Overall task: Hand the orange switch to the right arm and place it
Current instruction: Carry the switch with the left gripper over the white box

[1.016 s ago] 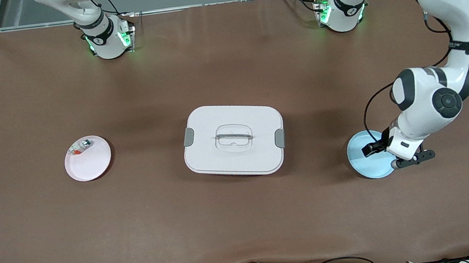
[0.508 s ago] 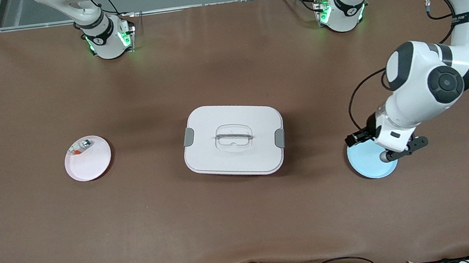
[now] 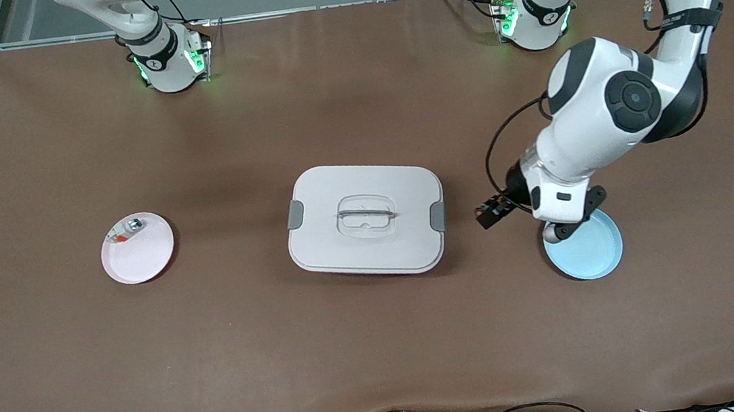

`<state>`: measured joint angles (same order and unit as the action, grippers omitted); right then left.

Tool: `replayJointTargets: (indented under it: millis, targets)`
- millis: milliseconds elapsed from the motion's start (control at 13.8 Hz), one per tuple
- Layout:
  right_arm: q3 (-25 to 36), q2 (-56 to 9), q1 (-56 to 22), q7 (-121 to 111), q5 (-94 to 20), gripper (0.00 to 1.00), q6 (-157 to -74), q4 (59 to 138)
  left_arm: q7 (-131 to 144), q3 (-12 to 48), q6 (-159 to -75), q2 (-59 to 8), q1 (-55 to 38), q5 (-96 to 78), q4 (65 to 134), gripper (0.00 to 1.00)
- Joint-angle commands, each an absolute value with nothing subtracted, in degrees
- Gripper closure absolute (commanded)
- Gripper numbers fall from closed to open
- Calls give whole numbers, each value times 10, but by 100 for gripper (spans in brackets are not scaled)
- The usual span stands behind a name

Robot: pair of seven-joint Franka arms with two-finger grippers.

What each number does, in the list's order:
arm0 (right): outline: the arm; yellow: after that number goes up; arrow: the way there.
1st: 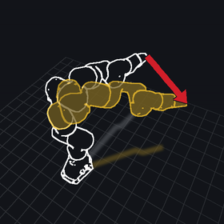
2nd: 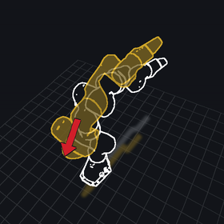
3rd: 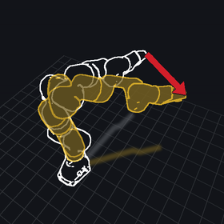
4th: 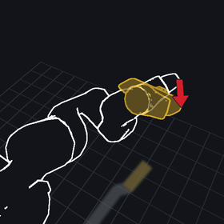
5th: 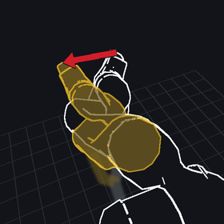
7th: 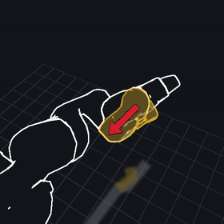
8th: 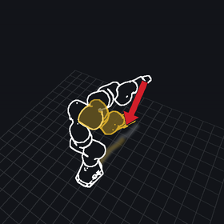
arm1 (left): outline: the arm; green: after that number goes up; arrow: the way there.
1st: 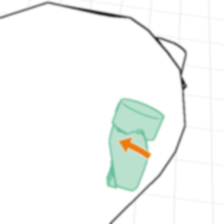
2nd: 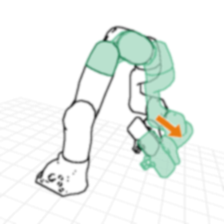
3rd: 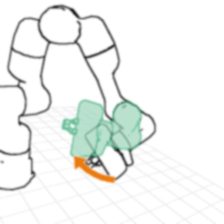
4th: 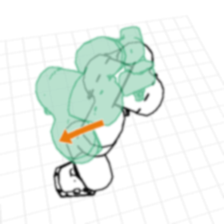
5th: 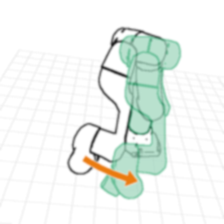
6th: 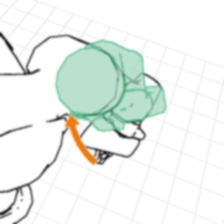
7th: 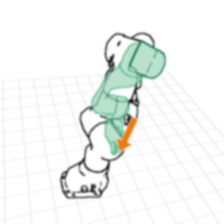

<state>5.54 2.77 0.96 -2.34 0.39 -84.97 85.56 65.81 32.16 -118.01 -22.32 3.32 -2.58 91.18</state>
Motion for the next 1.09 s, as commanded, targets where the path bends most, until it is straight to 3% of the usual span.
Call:
replayJointTargets:
  millis: [0,290,435,798,1016]
  targets:
    - [47,31,21,-22,11,0,-845,852,774,323,-1165,-257,-12,-43,853,100]
    - [47,26,22,-57,1,0,-841,858,937,323,-1169,-307,-82,-43,769,100]
    - [49,28,25,-55,-66,0,-827,877,1025,321,-1174,-325,-113,-42,734,100]
    - [46,30,26,-47,-213,0,-843,927,1127,324,-1244,-341,-161,-54,727,100]
    - [39,46,-5,-4,-275,0,-905,987,1185,323,-1260,-362,-192,-70,714,100]
